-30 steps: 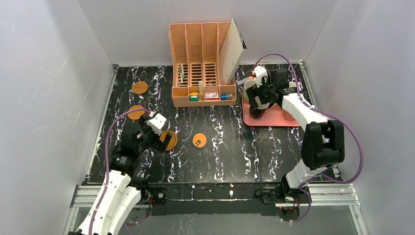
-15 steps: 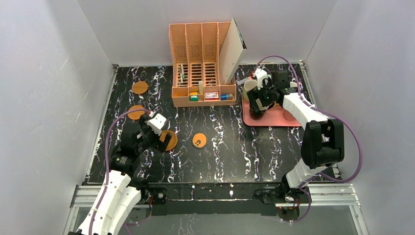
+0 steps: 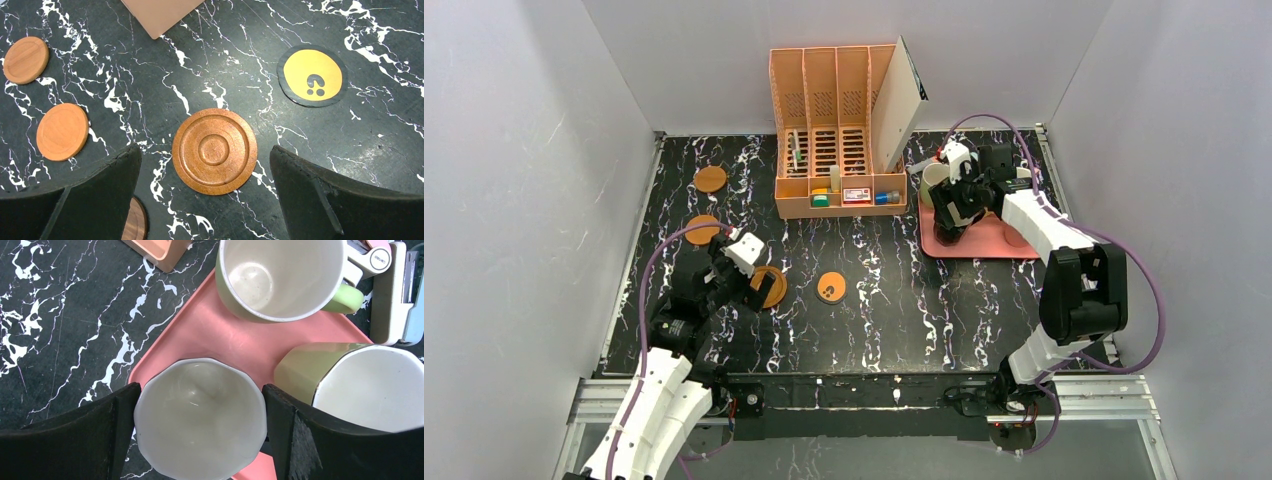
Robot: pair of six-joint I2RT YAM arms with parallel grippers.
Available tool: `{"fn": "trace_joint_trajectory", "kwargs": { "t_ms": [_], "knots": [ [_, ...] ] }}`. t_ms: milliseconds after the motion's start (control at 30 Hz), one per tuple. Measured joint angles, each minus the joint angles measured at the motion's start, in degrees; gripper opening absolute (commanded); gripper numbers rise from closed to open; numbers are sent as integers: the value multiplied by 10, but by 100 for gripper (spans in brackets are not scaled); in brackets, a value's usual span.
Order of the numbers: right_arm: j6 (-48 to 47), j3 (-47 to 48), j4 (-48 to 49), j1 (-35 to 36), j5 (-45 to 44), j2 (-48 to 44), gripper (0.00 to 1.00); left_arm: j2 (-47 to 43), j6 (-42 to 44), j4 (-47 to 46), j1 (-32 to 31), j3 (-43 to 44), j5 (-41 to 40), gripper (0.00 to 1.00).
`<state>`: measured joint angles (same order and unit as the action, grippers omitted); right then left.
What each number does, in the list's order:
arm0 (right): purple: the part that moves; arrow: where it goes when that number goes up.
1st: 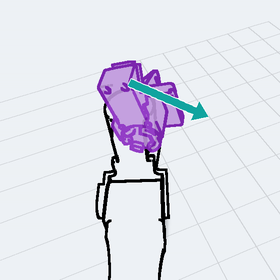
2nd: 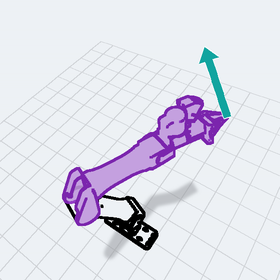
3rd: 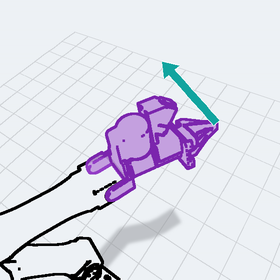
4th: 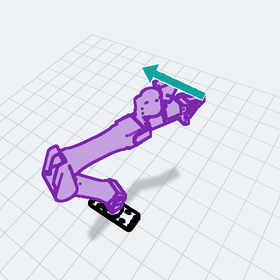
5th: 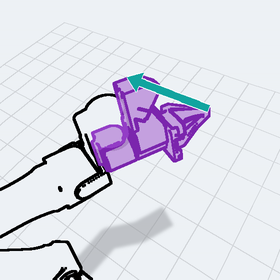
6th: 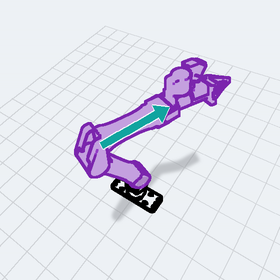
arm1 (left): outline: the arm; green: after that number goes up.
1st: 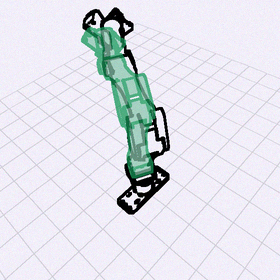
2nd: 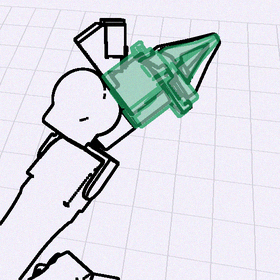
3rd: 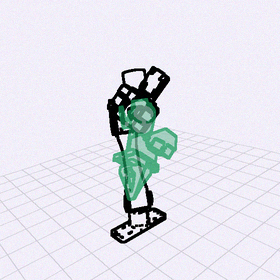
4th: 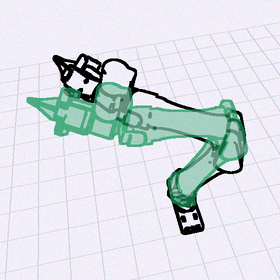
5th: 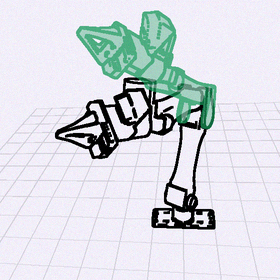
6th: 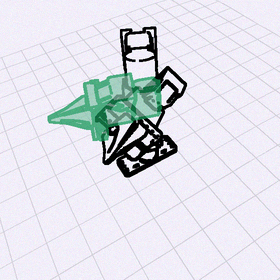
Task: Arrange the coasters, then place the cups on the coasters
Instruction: Pick up the cup from the tray, then place the cup at the center of the board.
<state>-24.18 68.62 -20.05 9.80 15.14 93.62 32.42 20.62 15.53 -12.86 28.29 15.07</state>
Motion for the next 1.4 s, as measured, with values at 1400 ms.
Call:
{"fn": "trace_joint_trajectory", "kwargs": {
  "t_ms": [1400],
  "knots": [
    [56,-28,-10,159,134,-46,49,12,0,0,0,-5,-2,98]
  ]
}}
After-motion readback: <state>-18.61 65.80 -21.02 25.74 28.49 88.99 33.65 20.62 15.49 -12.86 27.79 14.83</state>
